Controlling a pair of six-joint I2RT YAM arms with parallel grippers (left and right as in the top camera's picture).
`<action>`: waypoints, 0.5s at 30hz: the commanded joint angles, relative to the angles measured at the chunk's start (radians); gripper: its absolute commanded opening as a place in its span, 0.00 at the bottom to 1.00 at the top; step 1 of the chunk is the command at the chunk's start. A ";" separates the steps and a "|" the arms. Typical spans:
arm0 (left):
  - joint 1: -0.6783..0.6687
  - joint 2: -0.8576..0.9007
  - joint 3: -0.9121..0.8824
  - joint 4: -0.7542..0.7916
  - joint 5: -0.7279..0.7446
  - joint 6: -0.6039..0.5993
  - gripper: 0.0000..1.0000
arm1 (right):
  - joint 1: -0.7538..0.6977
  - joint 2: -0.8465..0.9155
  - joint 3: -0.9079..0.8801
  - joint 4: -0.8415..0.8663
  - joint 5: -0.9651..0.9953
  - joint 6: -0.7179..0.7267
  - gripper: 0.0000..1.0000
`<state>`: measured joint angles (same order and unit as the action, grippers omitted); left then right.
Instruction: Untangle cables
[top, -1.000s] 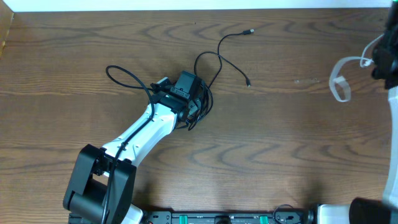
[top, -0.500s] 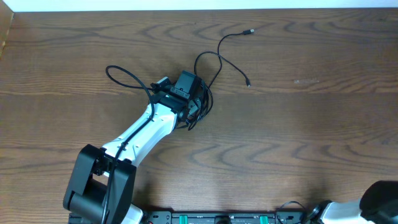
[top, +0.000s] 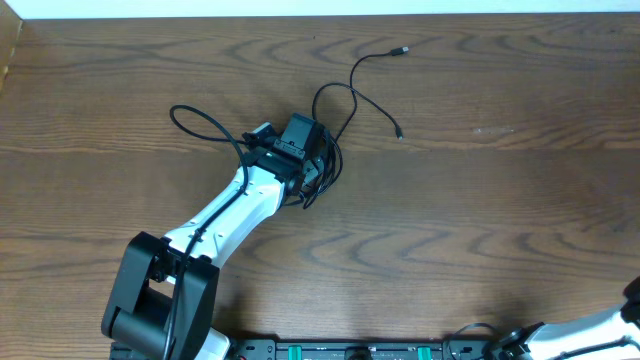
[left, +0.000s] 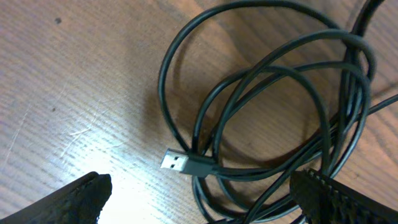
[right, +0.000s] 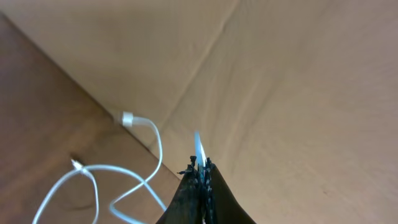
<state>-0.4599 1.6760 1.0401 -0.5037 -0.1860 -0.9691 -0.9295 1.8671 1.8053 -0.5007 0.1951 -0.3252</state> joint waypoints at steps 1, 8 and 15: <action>0.005 0.006 0.003 0.014 -0.013 -0.002 0.98 | -0.065 0.047 0.010 -0.008 -0.065 -0.121 0.01; 0.005 0.006 0.003 0.033 -0.013 -0.002 0.98 | -0.182 0.018 0.011 -0.001 -0.211 -0.117 0.01; 0.005 0.006 0.003 0.034 -0.013 -0.002 0.98 | -0.246 -0.052 0.011 0.033 -0.279 -0.106 0.01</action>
<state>-0.4599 1.6760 1.0401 -0.4679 -0.1860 -0.9691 -1.1645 1.8893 1.8046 -0.4881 -0.0273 -0.4278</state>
